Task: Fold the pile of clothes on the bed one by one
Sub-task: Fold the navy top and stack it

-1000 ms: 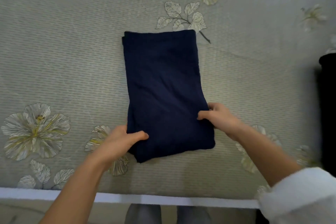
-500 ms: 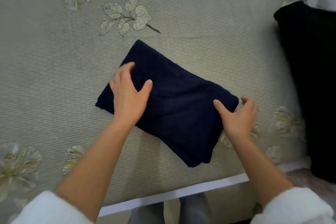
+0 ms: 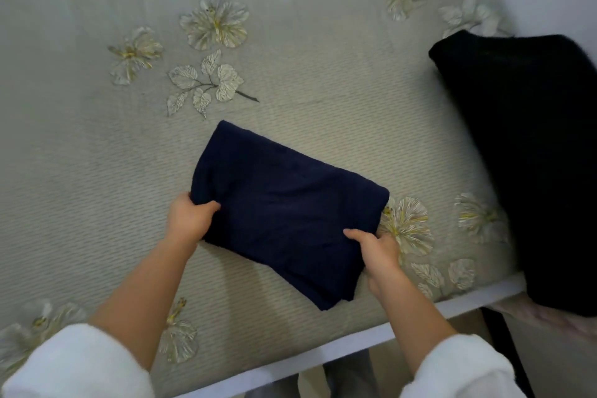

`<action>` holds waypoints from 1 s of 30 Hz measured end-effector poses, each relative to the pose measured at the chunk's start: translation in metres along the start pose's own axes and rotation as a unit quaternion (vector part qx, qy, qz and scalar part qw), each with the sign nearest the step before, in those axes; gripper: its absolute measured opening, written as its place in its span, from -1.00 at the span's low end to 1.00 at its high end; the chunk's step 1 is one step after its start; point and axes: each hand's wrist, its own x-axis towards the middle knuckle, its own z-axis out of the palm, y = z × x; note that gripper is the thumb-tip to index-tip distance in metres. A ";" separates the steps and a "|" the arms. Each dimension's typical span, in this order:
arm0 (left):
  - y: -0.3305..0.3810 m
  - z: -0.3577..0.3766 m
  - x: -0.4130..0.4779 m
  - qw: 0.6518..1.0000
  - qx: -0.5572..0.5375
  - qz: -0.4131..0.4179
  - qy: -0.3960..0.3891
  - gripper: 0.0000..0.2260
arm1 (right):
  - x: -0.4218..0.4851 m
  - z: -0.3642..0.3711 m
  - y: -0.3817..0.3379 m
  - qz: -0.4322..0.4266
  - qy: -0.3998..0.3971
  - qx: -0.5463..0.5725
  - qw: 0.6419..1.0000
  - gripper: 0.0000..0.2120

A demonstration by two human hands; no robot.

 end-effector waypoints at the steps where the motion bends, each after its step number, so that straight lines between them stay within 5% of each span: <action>1: 0.009 -0.006 -0.005 0.998 -0.036 -0.054 -0.020 -0.70 | -0.003 -0.003 -0.004 0.006 -0.016 0.006 1.000 -0.74; 3: 0.025 -0.015 -0.018 0.993 -0.049 -0.092 -0.051 -0.74 | -0.012 -0.013 -0.015 0.003 -0.033 -0.002 0.999 -0.70; 16: 0.142 0.065 -0.139 0.981 -0.006 0.081 -0.174 -0.72 | -0.055 -0.181 -0.110 -0.090 0.023 0.002 0.996 -0.64; 25: 0.302 0.222 -0.229 0.924 0.061 0.275 -0.259 -0.71 | -0.043 -0.323 -0.159 -0.108 0.150 0.196 0.963 -0.68; 30: 0.368 0.296 -0.255 0.897 0.079 0.347 -0.264 -0.71 | -0.018 -0.360 -0.175 -0.095 0.179 0.302 0.932 -0.43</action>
